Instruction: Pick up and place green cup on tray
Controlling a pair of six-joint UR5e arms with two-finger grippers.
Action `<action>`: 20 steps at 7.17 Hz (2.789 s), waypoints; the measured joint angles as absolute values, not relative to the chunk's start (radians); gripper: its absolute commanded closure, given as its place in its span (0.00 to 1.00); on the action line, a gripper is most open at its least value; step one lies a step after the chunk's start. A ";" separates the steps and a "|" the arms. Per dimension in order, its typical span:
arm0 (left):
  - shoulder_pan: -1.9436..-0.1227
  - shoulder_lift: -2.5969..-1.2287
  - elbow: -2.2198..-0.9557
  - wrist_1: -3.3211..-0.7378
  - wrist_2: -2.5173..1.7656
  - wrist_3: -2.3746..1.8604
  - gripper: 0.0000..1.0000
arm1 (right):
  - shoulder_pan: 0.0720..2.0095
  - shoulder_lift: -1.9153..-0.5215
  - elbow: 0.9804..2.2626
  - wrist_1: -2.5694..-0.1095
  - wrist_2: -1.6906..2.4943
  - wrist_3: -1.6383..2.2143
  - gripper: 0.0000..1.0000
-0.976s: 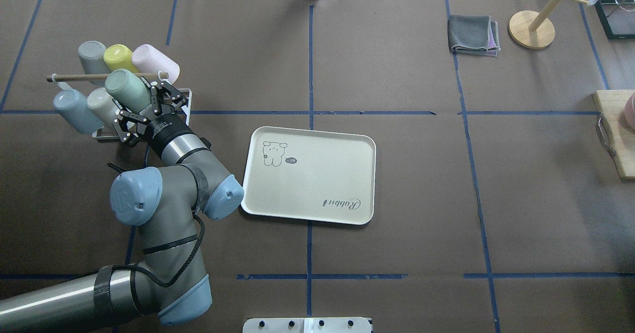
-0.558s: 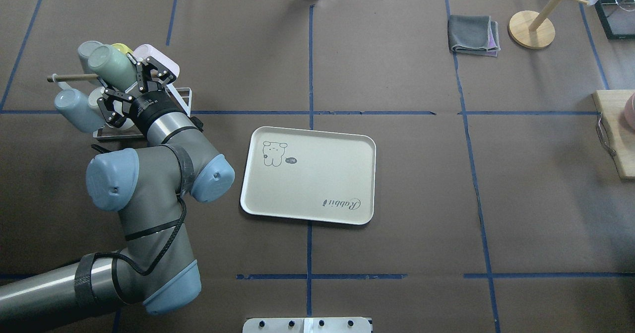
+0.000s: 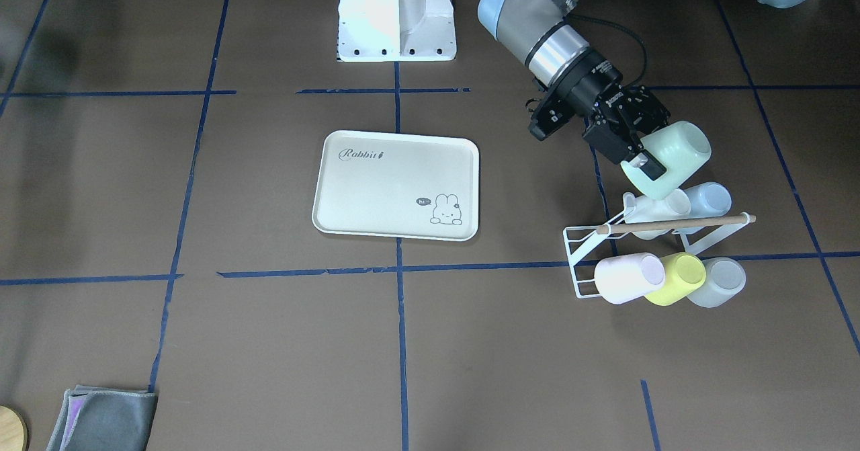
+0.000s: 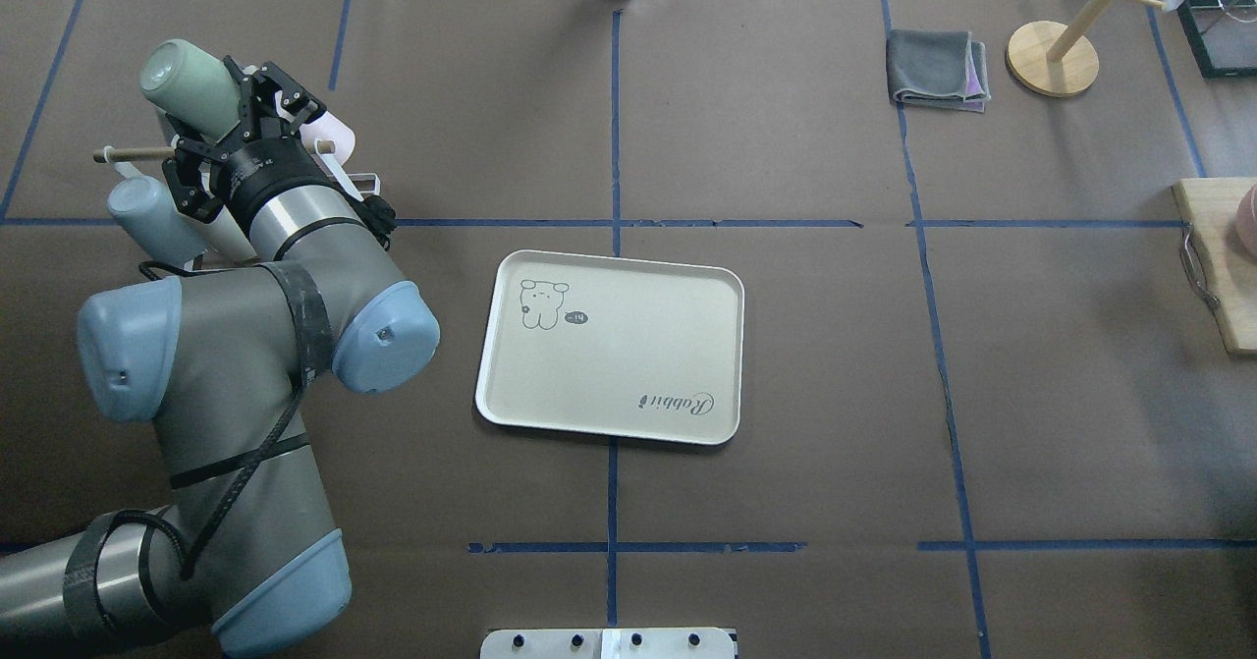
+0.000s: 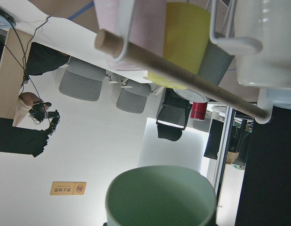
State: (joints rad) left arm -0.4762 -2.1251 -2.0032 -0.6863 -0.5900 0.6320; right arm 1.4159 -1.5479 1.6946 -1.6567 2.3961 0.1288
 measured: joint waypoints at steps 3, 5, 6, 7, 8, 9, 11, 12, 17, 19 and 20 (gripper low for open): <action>-0.479 -2.125 -2.059 -0.904 -0.806 0.479 0.51 | 1.416 -1.541 1.696 -1.657 2.396 0.129 0.00; -0.480 -2.121 -2.061 -1.075 -0.945 0.335 0.53 | 1.417 -1.533 1.695 -1.657 2.395 0.130 0.00; -0.480 -2.117 -2.059 -1.168 -1.008 0.273 0.53 | 1.417 -1.532 1.695 -1.657 2.395 0.130 0.00; -0.479 -2.114 -2.050 -1.259 -1.063 0.203 0.53 | 1.418 -1.531 1.695 -1.657 2.395 0.130 0.00; -0.475 -2.112 -2.024 -1.353 -1.109 0.131 0.53 | 1.418 -1.530 1.695 -1.657 2.395 0.130 0.00; -0.471 -2.111 -1.977 -1.478 -1.166 0.049 0.55 | 1.419 -1.530 1.696 -1.657 2.395 0.130 0.00; -0.463 -2.079 -1.903 -1.705 -1.236 -0.062 0.58 | 1.420 -1.529 1.696 -1.653 2.394 0.131 0.00; -0.457 -2.058 -1.882 -1.824 -1.247 -0.109 0.61 | 1.420 -1.529 1.697 -1.651 2.394 0.132 0.00; -0.374 -2.039 -1.609 -2.519 -1.243 -0.437 0.64 | 1.424 -1.531 1.697 -1.651 2.393 0.132 0.00; -0.365 -2.044 -1.501 -2.759 -1.239 -0.498 0.64 | 1.428 -1.531 1.697 -1.651 2.393 0.133 0.00; -0.358 -2.049 -1.455 -2.854 -1.237 -0.509 0.64 | 1.431 -1.531 1.697 -1.651 2.393 0.133 0.00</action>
